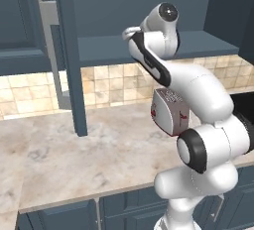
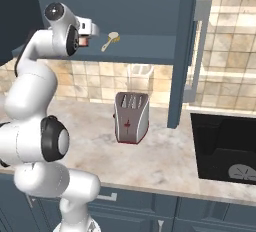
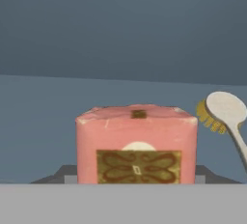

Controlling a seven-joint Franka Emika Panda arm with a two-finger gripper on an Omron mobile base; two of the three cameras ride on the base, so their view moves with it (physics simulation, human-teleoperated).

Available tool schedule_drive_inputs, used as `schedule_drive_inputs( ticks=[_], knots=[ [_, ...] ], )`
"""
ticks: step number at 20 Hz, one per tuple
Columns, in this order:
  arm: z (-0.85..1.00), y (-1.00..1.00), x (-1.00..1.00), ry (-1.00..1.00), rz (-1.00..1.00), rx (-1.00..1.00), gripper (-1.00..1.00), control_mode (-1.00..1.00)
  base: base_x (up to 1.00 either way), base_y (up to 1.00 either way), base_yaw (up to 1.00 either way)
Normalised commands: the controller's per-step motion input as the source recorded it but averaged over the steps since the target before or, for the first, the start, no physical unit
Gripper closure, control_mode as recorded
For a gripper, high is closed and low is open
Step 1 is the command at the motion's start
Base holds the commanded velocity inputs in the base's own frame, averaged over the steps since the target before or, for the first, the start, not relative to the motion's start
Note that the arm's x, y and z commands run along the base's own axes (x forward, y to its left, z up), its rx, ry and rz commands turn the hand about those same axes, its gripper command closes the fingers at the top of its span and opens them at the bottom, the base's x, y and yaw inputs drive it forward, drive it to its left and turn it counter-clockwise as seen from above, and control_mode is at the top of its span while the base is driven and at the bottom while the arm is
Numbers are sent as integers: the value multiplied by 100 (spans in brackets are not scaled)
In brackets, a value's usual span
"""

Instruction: Pick up the dish brush and bar soap from the sink, and place them back in the cabinet, and close the cabinet doors.

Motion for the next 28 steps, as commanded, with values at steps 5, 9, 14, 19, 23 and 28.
schedule_drive_inputs(
  ticks=[5, 9, 14, 19, 23, 28],
  knots=[
    [-3, 0, 32, 0, 0, 0, 100, -100, 0, 0, 0],
    [-6, 0, 35, 0, 0, 0, 100, -100, 0, 0, 0],
    [-14, 0, 33, 0, 0, 0, 100, -100, 0, 0, 0],
    [-11, 0, 29, 1, 0, 0, 100, -100, 0, 0, 0],
    [-4, 0, 27, 4, 0, 0, 100, -100, 0, 0, 0],
    [-4, 0, 23, 3, 0, 0, 100, -100, 0, 0, 0]
  ],
)
